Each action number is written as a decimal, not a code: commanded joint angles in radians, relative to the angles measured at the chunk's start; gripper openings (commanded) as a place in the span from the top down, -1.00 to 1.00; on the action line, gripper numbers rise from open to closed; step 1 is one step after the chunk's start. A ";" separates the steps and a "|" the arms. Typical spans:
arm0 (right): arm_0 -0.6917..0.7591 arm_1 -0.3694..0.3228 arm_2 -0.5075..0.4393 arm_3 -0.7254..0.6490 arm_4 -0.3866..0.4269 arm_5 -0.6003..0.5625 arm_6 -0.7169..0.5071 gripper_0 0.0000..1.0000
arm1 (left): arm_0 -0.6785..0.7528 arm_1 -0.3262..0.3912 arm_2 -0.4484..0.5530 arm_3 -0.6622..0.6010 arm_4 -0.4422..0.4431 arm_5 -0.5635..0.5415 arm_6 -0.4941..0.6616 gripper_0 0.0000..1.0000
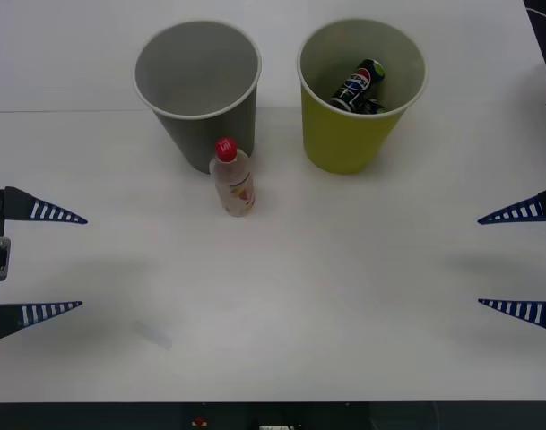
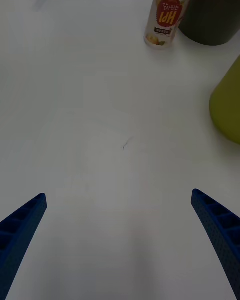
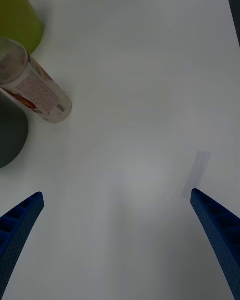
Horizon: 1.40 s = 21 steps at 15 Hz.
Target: Put the can into the green bin and the plastic bottle into the gray bin
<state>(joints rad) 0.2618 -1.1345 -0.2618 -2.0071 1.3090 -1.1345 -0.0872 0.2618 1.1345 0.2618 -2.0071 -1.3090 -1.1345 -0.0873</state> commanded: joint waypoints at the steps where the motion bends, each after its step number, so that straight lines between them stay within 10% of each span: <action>1: 0.000 0.000 0.000 0.000 0.000 0.000 0.000 -1.00 | 0.007 -0.002 0.007 0.005 0.002 0.005 0.000 -1.00; 14: 0.000 0.000 0.000 0.000 0.000 0.000 0.000 -1.00 | 0.165 0.022 0.014 -0.061 0.057 0.249 0.195 -1.00; 21: 0.000 0.000 0.000 0.000 0.000 0.000 0.000 -1.00 | 0.297 0.116 -0.153 -0.090 0.389 0.581 0.261 -1.00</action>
<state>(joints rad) 0.2618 -1.1345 -0.2618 -2.0071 1.3090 -1.1345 -0.0872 0.5441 1.2371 0.1312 -2.0882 -0.9675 -0.5963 0.1773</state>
